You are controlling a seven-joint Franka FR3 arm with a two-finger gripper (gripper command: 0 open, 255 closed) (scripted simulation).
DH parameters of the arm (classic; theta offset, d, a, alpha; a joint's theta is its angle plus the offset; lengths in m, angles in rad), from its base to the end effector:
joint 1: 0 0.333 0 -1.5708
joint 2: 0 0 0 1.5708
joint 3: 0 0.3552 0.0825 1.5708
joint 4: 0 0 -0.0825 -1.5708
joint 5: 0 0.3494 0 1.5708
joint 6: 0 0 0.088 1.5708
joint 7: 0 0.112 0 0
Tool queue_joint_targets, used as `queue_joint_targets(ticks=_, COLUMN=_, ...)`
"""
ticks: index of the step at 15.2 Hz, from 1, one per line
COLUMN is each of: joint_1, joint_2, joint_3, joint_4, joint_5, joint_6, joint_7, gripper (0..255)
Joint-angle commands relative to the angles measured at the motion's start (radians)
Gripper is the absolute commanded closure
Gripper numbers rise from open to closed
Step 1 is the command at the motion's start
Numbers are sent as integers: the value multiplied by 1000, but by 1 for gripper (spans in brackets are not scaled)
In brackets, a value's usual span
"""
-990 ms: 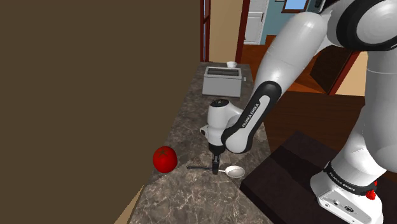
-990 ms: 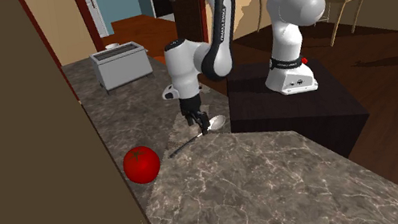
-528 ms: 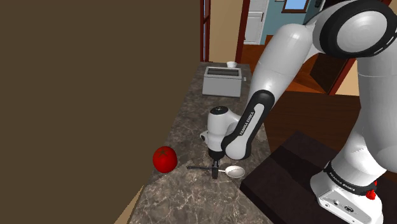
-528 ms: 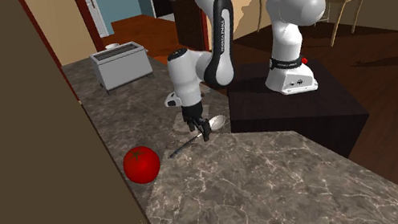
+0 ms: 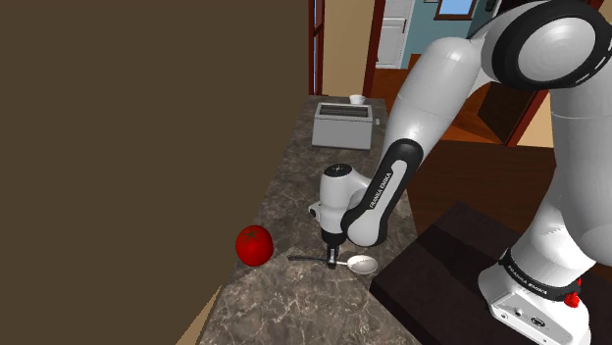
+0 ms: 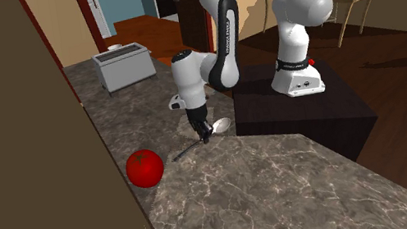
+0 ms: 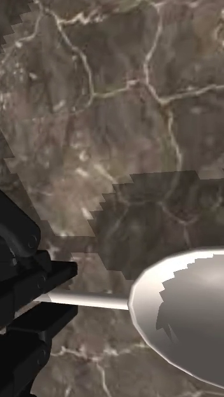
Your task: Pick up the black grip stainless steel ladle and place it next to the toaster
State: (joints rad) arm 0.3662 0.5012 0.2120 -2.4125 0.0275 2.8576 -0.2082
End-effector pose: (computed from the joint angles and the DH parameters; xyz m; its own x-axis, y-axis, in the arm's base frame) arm 0.4053 0.2676 0.1717 0.7394 0.6728 -0.0258 0.6663 -0.7367 -0.1153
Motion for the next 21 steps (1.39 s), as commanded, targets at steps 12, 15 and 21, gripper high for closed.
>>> queue_joint_targets(ticks=12, joint_1=-17, joint_2=-77, joint_3=21, joint_4=-22, joint_5=16, joint_6=-55, joint_7=-5, gripper=255)
queue_joint_targets(ticks=15, joint_1=-27, joint_2=-123, joint_3=33, joint_4=-33, joint_5=27, joint_6=-90, joint_7=-10, gripper=255)
queue_joint_targets(ticks=21, joint_1=-44, joint_2=-213, joint_3=55, joint_4=-48, joint_5=53, joint_6=-164, joint_7=-21, gripper=255)
